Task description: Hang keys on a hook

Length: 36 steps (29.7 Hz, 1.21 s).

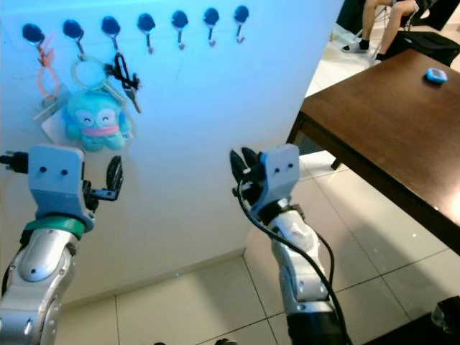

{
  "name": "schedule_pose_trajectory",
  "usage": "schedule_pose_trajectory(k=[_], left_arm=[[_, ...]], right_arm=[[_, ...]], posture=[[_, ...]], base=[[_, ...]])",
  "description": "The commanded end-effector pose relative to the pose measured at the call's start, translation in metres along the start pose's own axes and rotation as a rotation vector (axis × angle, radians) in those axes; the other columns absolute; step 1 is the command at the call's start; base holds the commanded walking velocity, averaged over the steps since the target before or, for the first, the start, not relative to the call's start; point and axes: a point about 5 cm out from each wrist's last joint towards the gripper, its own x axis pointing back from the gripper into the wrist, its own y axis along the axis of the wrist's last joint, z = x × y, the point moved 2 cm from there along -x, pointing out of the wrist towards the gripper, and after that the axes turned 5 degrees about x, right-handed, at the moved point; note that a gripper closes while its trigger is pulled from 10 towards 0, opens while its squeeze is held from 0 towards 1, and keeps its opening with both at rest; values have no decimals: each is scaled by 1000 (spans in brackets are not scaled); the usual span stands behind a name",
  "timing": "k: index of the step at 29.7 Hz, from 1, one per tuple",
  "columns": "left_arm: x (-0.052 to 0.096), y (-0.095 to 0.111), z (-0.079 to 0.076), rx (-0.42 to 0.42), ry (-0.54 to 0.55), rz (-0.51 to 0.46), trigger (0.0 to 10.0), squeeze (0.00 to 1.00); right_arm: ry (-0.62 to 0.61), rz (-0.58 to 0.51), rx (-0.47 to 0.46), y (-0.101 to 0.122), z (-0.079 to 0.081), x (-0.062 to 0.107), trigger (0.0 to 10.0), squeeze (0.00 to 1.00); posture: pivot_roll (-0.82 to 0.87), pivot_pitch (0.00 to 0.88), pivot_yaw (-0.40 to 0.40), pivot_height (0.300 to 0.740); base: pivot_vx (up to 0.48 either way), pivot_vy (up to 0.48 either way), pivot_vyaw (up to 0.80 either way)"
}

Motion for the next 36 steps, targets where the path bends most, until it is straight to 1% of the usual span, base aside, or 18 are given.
schedule_pose_trajectory(k=[1, 4, 11, 20, 36], left_arm=[[3, -5, 1, -23, 9, 6, 10000, 0], [3, -5, 2, -26, 8, 1, 10000, 0], [3, -5, 1, -21, 6, -7, 10000, 0], [3, -6, -1, -20, 2, -16, 10000, 0], [4, -7, -1, -21, 0, -17, 10000, 0]], right_arm=[[-30, 23, 12, -3, 0, 2, 10000, 0], [-52, 16, 29, -3, -1, 1, 10000, 0], [-63, -3, 52, 0, -1, -3, 10000, 0], [-62, -8, 57, 3, 2, -5, 10000, 0], [-62, -8, 59, 2, 2, -7, 10000, 0]], posture=[[-54, 104, 75, 740], [-53, 103, 75, 740], [-54, 101, 73, 740], [-53, 95, 70, 740], [-52, 92, 70, 740]], base=[[-356, 0, 0], [-356, 0, 0], [-363, 0, 0], [-367, 0, 0], [-364, 0, 0]])
